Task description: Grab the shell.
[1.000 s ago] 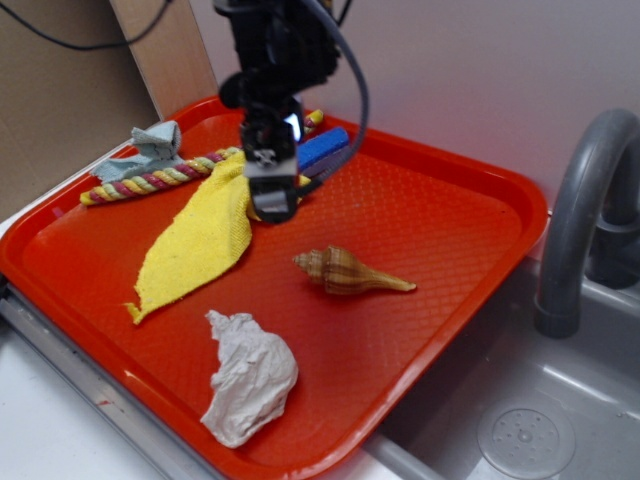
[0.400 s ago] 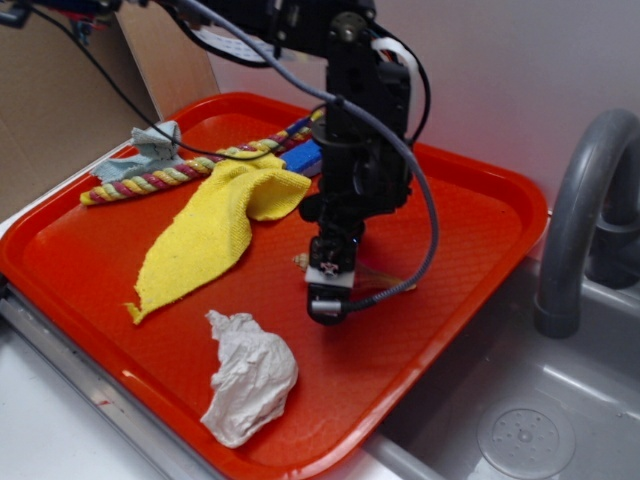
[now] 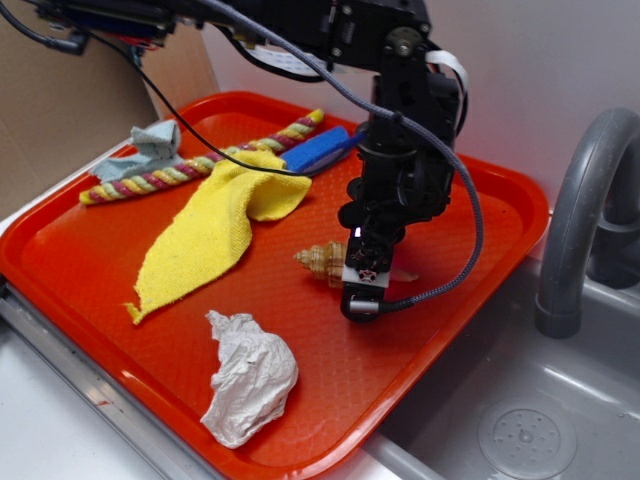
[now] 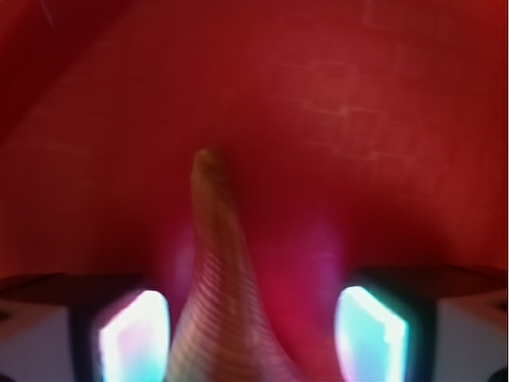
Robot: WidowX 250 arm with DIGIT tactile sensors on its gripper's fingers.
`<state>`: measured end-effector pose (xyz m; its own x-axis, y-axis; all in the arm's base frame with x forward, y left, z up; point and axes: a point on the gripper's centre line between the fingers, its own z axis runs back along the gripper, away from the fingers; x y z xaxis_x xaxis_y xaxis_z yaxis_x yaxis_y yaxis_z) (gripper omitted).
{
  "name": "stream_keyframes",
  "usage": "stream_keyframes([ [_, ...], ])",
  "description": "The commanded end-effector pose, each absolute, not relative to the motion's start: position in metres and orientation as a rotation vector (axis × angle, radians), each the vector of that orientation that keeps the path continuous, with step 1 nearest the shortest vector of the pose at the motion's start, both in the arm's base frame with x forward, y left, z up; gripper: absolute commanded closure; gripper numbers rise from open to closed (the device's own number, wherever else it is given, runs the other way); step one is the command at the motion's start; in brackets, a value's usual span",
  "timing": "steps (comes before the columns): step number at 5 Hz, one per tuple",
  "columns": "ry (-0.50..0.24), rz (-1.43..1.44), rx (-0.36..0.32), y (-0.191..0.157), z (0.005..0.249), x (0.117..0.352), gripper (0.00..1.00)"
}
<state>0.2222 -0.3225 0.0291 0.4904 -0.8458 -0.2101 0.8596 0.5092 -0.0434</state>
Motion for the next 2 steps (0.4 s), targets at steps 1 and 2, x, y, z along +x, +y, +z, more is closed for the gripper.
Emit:
stream_keyframes([
  [1, 0.191, -1.019, 0.121, -0.31, 0.037, 0.188, 1.0],
  [2, 0.171, -0.952, 0.164, -0.289, 0.059, 0.186, 1.0],
])
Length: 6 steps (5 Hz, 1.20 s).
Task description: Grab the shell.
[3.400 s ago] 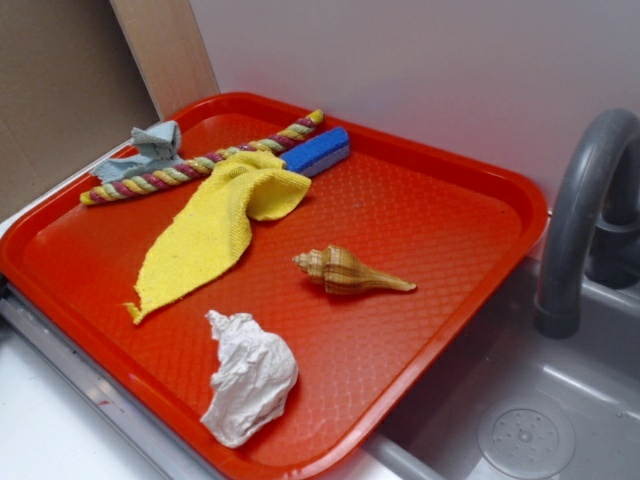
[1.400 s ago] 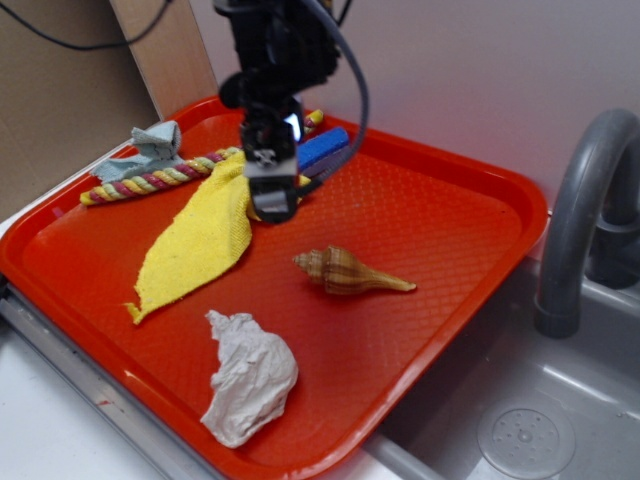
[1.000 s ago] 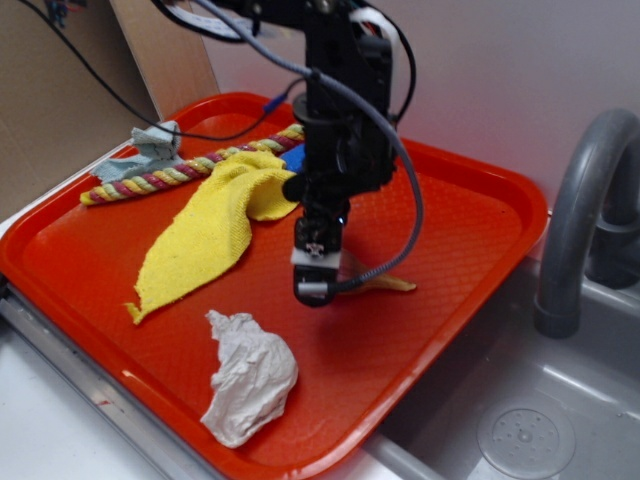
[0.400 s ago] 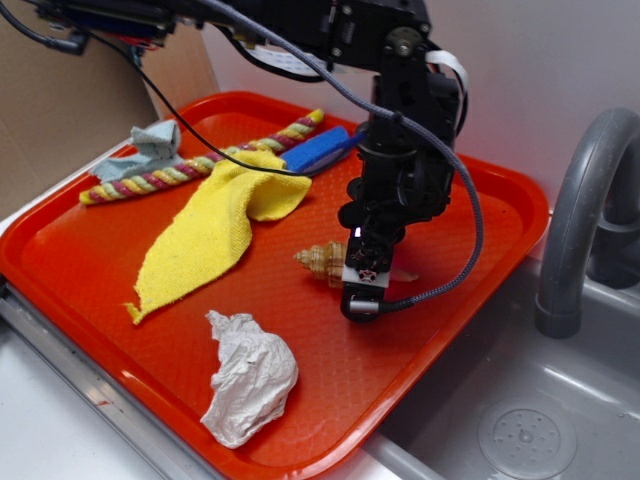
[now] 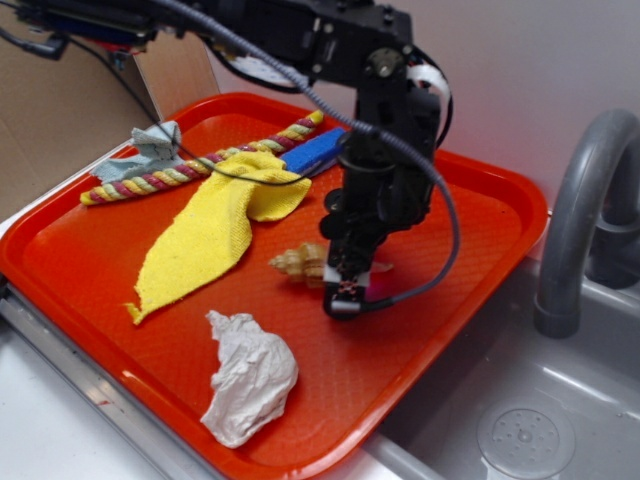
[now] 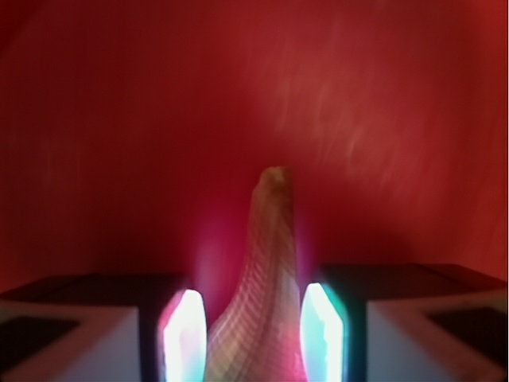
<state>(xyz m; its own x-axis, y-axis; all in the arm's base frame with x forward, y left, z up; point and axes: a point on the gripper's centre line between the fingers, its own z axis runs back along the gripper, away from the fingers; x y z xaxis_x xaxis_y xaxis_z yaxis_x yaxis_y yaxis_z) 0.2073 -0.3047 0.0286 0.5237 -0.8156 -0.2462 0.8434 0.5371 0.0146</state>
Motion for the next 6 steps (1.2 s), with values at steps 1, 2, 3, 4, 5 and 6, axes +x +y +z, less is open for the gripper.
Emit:
stream_keyframes([
  [1, 0.105, -0.717, 0.103, -0.244, 0.107, 0.191, 1.0],
  [2, 0.061, -0.47, 0.035, -0.192, 0.143, 0.185, 1.0],
  [3, 0.034, -0.267, 0.02, -0.154, 0.165, 0.17, 1.0],
  [4, 0.017, -0.064, -0.011, -0.132, 0.185, 0.152, 1.0],
  [5, -0.016, -0.003, -0.073, -0.125, 0.189, 0.145, 1.0],
  [6, 0.002, -0.042, -0.067, -0.125, 0.186, 0.146, 1.0],
])
